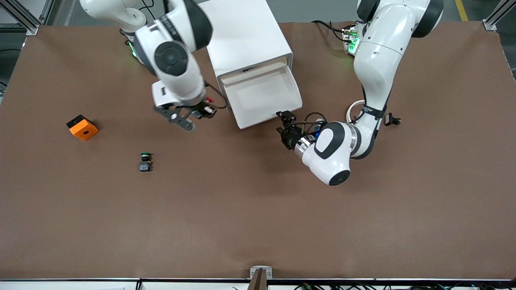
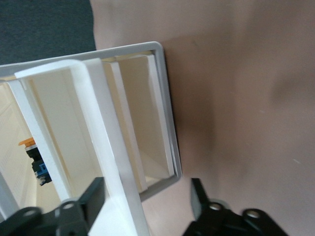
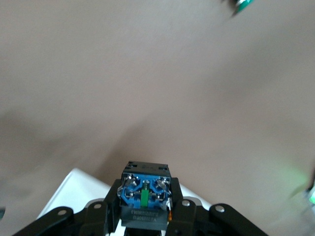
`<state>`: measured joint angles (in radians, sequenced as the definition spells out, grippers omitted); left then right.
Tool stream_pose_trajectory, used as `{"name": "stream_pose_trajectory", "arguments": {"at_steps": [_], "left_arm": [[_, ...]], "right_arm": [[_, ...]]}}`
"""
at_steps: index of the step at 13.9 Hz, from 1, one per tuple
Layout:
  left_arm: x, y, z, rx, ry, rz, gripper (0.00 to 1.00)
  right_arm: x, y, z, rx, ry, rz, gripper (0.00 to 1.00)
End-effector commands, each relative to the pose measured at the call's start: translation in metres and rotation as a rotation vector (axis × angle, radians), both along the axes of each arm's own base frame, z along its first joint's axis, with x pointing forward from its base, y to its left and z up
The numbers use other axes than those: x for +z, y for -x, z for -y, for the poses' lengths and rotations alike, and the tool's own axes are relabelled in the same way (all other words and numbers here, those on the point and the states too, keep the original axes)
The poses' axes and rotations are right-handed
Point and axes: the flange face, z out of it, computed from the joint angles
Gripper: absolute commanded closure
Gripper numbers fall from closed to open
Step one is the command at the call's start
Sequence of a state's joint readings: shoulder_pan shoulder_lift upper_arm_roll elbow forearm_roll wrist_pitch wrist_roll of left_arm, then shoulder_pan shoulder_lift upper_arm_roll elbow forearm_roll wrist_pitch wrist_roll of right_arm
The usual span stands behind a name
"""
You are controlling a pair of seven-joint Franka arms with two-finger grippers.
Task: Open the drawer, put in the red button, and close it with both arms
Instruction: 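Carry the red button over the open drawer with the right gripper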
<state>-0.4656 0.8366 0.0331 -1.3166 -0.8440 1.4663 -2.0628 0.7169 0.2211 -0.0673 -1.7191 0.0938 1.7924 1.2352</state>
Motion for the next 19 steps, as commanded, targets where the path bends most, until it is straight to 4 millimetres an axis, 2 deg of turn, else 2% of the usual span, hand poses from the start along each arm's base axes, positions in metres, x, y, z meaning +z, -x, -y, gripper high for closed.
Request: {"name": "stream_pose_trajectory", "arguments": {"at_steps": [1, 3, 5, 7, 9, 10, 11, 13, 14, 17, 19], "left_arm": [[0.032, -0.028, -0.028, -0.035, -0.026, 0.12, 0.0], [0.062, -0.034, -0.035, -0.124, 0.016, 0.236, 0.0], [0.078, -0.037, -0.041, -0.267, 0.151, 0.362, 0.0], [0.084, -0.044, -0.059, -0.327, 0.111, 0.421, 0.0], [0.107, -0.054, -0.08, -0.427, 0.109, 0.516, 0.0], [0.121, -0.057, -0.092, -0.515, 0.113, 0.576, 0.0], [0.128, -0.059, -0.099, -0.6, 0.132, 0.618, 0.0], [0.137, -0.066, -0.115, -0.669, 0.165, 0.673, 0.0], [0.139, -0.073, -0.117, -0.686, 0.173, 0.721, 0.0], [0.139, -0.078, -0.106, -0.815, 0.206, 0.826, 0.0], [0.132, -0.073, -0.092, -0.974, 0.266, 0.844, 0.0]], "right_arm": [[-0.008, -0.004, -0.04, -0.178, -0.054, 0.023, 0.88], [-0.024, 0.008, -0.07, -0.281, -0.057, 0.052, 0.88], [-0.039, 0.019, -0.088, -0.357, -0.04, 0.049, 0.88], [-0.05, 0.031, -0.105, -0.419, -0.029, 0.05, 0.88], [-0.06, 0.047, -0.125, -0.473, -0.027, 0.058, 0.88], [-0.066, 0.052, -0.132, -0.484, -0.026, 0.061, 0.88], [-0.073, 0.06, -0.14, -0.47, -0.015, 0.058, 0.88], [-0.085, 0.064, -0.144, -0.462, 0.001, 0.052, 0.85], [-0.087, 0.065, -0.145, -0.458, 0.004, 0.052, 0.81], [-0.097, 0.064, -0.146, -0.457, 0.012, 0.053, 0.78], [-0.103, 0.065, -0.148, -0.456, 0.009, 0.055, 0.73]]}}
